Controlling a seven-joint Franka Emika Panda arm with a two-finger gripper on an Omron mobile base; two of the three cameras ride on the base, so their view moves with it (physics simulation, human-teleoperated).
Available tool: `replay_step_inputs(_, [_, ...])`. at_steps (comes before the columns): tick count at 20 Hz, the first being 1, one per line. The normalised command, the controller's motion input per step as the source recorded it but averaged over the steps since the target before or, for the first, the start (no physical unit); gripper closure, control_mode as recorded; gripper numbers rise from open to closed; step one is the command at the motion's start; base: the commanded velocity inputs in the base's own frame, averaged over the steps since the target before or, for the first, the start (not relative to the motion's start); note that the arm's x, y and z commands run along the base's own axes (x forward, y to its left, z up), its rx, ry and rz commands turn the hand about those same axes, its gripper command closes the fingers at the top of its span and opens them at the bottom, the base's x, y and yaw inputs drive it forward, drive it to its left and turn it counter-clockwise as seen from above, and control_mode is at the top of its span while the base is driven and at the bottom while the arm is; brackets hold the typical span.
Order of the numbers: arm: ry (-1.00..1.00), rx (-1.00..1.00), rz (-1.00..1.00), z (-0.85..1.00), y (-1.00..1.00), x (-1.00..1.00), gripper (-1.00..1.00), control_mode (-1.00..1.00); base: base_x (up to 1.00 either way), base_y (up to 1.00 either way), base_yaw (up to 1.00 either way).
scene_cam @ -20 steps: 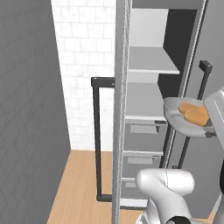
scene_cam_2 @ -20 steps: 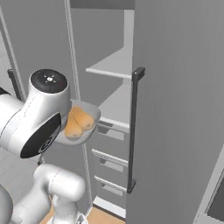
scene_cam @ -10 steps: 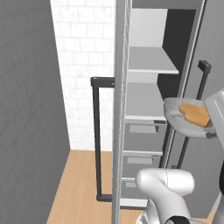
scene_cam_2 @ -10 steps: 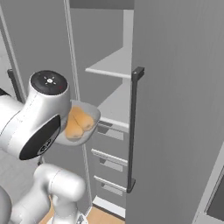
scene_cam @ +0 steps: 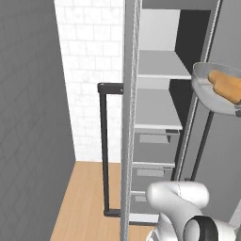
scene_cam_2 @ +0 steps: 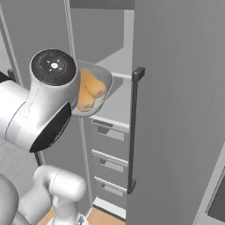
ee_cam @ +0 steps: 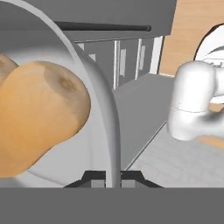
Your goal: Take the meat container that has the shrimp and place it on the second highest rack of the freezer. Then take the vegetable container that has the squashs and place it on the highest rack of the freezer.
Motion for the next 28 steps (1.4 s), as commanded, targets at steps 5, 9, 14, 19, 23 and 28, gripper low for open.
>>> replay_step_inputs(5, [-0.18,0.0,-0.08,0.3,-0.01,1.0,1.0,-1.0,0.0,0.0,0.0])
replay_step_inputs(9, [-0.07,-0.08,-0.05,-0.18,0.49,1.0,1.0,-1.0,0.0,0.0,0.0])
replay_step_inputs(14, [-0.03,-0.11,-0.07,-0.1,0.34,1.0,1.0,-1.0,0.0,0.0,0.0])
replay_step_inputs(19, [0.01,0.0,0.0,0.0,-0.42,1.0,1.0,-1.0,0.0,0.0,0.0])
replay_step_inputs(23, [0.01,0.0,0.01,0.0,-0.29,1.0,1.0,-1.0,0.0,0.0,0.0])
replay_step_inputs(28, [0.1,0.0,-0.01,0.0,-0.04,1.0,1.0,-1.0,0.0,0.0,0.0])
